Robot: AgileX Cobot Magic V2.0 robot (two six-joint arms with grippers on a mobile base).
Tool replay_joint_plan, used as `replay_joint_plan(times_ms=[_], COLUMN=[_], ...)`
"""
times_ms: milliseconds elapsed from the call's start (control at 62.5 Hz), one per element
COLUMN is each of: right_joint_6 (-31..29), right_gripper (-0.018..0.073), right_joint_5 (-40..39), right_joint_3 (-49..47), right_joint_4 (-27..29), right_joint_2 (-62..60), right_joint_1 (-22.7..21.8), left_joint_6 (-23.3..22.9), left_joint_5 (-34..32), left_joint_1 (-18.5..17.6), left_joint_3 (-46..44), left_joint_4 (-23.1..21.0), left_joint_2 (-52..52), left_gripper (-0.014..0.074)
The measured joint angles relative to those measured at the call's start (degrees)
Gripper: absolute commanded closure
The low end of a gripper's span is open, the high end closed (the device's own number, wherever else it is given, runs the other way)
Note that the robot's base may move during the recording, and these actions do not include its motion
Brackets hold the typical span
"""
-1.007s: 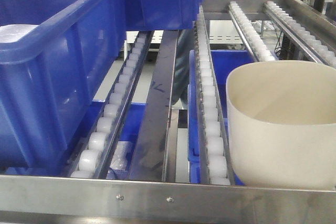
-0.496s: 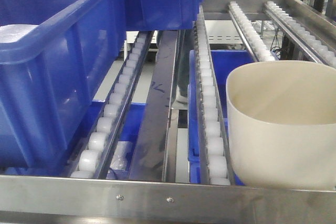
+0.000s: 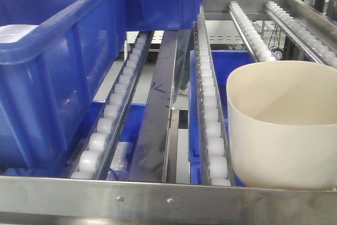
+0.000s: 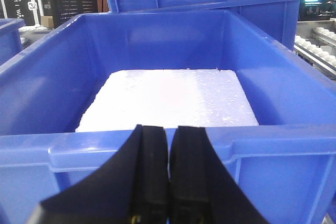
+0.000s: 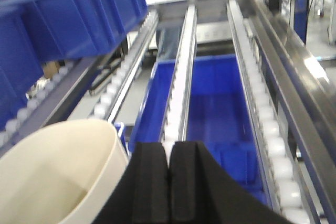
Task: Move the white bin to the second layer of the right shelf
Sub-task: 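Lift the open right gripper up away from the white bin's rim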
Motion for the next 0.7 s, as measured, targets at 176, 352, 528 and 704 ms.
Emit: replay_joint_plan(times_ms=[176,352,528,704], right_joint_6=[0.0,0.0,0.0,0.0], right_gripper=[0.0503,0.0503,0.0503,0.0503], right_joint_5=[0.84,0.94,0.94,0.94], right_joint_3=[0.1,0.1,0.1,0.1], right_joint_4=[0.13,0.13,0.13,0.13], right_joint_2=[-1.03,-1.03,-1.03,-1.03], right_joint_1=[0.0,0.0,0.0,0.0], left_joint_6=[0.0,0.0,0.0,0.0], left_joint_5=[0.0,0.0,0.0,0.0], left_joint_1=[0.0,0.0,0.0,0.0], left_joint_3=[0.0,0.0,0.0,0.0], left_joint_4=[0.0,0.0,0.0,0.0], left_joint_2=[0.0,0.0,0.0,0.0], left_gripper=[0.0512,0.0512,0.0512,0.0512])
